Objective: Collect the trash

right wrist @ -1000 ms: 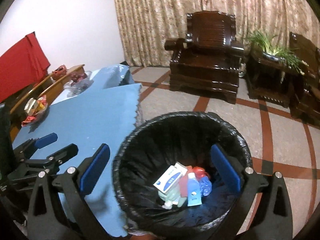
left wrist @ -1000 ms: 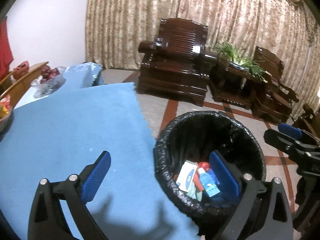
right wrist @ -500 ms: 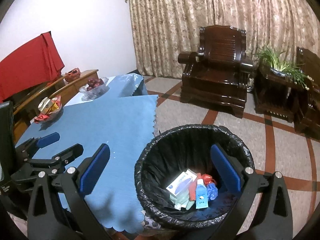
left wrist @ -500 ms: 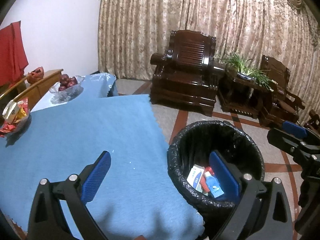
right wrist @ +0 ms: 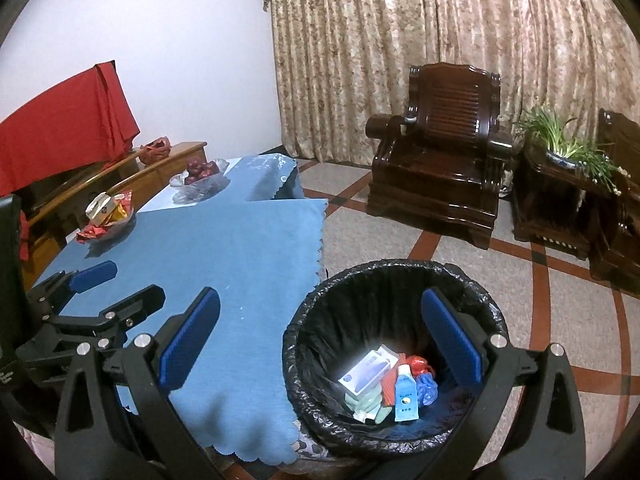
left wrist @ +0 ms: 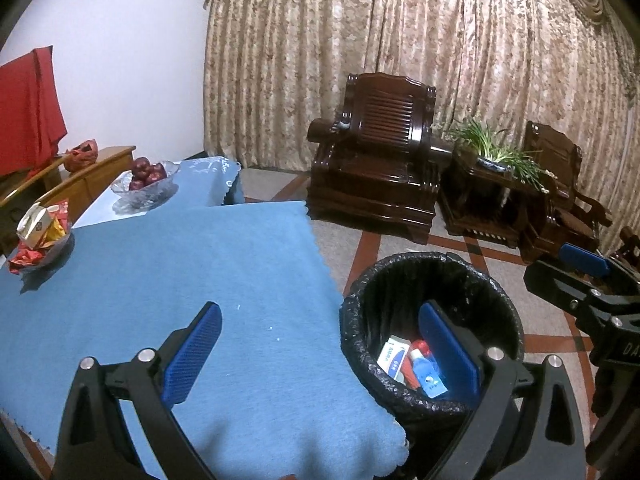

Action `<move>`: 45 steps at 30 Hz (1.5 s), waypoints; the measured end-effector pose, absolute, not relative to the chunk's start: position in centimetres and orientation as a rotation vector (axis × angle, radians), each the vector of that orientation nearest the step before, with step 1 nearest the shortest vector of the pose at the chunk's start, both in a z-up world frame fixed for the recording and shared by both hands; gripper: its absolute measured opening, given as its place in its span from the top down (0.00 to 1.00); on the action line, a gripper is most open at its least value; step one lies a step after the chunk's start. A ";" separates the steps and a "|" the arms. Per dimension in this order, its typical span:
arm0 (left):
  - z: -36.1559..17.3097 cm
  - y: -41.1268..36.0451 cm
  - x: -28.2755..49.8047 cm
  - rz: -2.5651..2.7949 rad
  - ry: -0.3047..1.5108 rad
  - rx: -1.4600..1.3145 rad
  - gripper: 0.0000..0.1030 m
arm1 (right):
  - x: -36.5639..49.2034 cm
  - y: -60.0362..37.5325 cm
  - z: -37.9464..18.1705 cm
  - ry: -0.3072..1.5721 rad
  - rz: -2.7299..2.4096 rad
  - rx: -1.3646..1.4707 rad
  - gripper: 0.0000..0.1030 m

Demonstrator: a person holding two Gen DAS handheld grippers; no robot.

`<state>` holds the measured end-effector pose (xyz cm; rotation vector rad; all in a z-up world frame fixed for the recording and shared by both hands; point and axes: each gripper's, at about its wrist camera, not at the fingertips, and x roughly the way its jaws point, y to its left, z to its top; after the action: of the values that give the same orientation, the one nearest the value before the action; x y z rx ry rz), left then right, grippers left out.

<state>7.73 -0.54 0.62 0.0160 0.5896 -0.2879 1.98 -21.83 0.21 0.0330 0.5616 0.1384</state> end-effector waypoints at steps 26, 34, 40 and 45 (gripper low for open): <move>1.2 -0.5 6.8 -0.279 0.565 0.020 0.06 | 1.7 -21.8 0.6 0.549 0.140 0.026 0.05; 1.4 -0.3 6.8 -0.276 0.564 0.019 0.06 | 1.6 -21.7 0.6 0.548 0.140 0.026 0.05; 1.6 0.1 6.7 -0.276 0.562 0.019 0.06 | 1.6 -21.7 0.7 0.548 0.141 0.025 0.05; 1.6 0.1 6.7 -0.276 0.561 0.020 0.06 | 1.6 -21.7 0.8 0.547 0.141 0.025 0.05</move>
<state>6.73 0.06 1.57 0.0195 0.5615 -0.2756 1.63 -21.66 0.84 0.0247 0.5475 0.1412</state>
